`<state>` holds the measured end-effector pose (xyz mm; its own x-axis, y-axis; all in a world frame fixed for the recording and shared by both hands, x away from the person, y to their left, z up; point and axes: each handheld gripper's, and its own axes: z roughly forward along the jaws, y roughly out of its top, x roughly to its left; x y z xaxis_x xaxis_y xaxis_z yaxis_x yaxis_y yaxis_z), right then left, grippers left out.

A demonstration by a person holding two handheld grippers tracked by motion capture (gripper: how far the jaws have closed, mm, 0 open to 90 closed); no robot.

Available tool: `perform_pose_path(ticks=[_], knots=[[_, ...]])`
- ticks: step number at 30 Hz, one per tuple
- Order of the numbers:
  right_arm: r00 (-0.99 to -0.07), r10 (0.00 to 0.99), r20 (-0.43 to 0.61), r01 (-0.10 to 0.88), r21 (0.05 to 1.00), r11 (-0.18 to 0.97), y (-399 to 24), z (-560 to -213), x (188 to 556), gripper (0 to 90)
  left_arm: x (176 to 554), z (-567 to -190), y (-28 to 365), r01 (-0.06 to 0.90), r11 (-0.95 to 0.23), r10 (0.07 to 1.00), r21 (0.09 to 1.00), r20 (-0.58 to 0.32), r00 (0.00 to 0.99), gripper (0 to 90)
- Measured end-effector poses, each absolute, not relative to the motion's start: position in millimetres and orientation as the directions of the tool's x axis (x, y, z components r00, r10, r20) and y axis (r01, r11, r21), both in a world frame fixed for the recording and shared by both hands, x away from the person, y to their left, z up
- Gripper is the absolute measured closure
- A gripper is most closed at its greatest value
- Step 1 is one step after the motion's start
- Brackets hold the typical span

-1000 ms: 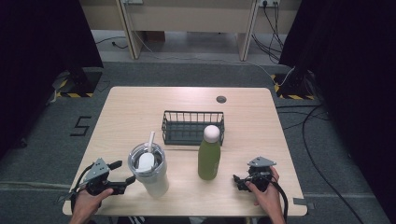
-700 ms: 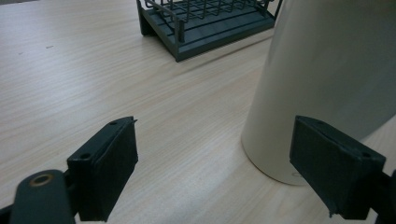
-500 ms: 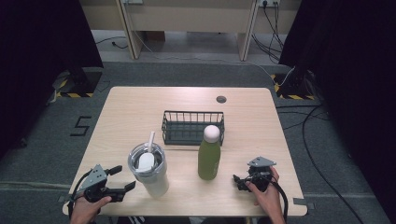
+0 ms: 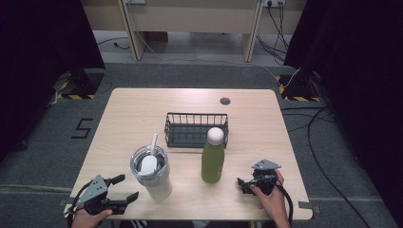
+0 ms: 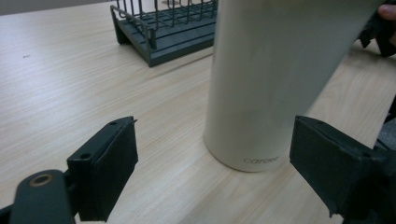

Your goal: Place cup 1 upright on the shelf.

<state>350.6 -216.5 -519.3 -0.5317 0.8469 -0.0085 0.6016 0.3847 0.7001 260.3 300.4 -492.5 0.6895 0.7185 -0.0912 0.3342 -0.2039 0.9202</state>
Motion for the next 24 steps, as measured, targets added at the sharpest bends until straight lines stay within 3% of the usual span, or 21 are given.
perform_pose_path(ticks=[24], knots=[[-0.528,0.850,-0.002,0.606,0.699,0.379,-216.0,-519.3,351.0,0.4,261.7,-494.3,265.9,0.280,-0.187,0.675,0.941,-0.084,0.733,14.9]])
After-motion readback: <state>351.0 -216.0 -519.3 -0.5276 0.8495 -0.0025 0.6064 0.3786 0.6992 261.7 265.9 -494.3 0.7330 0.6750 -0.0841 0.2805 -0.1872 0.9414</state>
